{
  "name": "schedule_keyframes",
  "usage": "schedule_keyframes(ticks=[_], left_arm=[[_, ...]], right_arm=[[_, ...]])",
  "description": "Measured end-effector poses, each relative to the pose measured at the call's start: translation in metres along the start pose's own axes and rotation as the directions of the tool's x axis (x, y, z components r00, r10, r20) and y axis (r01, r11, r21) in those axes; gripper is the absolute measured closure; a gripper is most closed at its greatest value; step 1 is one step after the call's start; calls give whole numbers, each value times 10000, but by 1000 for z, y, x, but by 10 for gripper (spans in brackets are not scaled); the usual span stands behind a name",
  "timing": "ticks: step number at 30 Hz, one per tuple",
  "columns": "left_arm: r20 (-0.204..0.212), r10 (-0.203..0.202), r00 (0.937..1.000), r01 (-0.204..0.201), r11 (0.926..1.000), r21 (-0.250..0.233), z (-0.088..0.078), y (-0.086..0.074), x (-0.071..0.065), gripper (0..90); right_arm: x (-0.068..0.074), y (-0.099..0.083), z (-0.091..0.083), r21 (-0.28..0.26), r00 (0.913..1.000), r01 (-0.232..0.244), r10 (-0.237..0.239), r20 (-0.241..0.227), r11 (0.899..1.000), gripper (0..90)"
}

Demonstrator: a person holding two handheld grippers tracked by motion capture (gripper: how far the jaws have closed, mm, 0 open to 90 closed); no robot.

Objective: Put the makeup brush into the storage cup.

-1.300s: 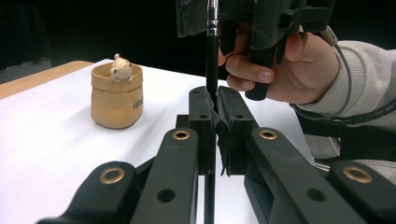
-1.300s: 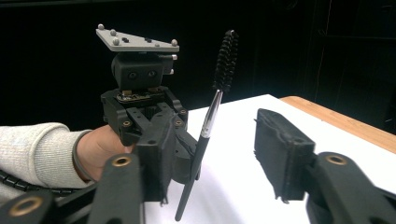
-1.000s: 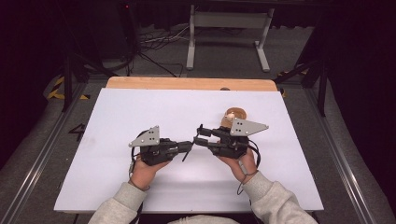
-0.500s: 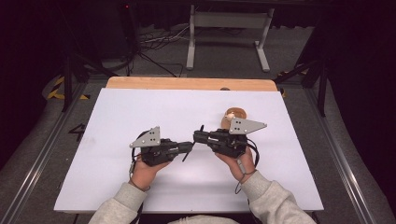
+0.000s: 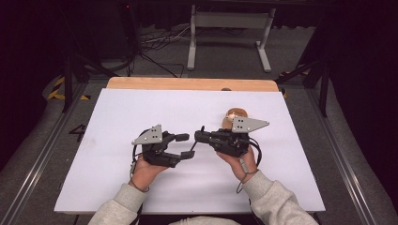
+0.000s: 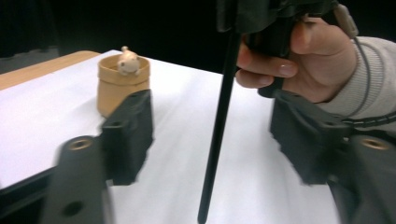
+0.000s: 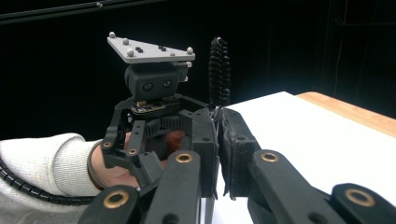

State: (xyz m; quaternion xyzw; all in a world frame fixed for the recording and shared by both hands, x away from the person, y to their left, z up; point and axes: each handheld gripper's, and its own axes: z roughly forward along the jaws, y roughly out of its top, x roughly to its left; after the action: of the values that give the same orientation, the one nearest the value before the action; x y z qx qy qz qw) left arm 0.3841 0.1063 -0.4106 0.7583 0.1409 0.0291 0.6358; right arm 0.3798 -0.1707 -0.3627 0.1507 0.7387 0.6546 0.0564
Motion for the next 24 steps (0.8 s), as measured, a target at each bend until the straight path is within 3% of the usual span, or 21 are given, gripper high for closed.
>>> schedule_keyframes(ticks=[5, 14, 24], left_arm=[[-477, 1, 9989, -15, 9996, -285, -10, 4, 3, 161], [-851, 176, 9962, -198, 9995, -252, -22, 6, 3, 147], [-1169, 57, 9931, -96, 9994, -331, -35, 5, 6, 134]], right_arm=[[-4, 8, -7, -82, 9995, 190, -188, 264, 9998, 859], [-14, 27, -19, -244, 9954, 510, -488, 830, 9984, 858], [-29, 49, -33, -197, 9829, 713, -669, 1716, 9973, 858]])
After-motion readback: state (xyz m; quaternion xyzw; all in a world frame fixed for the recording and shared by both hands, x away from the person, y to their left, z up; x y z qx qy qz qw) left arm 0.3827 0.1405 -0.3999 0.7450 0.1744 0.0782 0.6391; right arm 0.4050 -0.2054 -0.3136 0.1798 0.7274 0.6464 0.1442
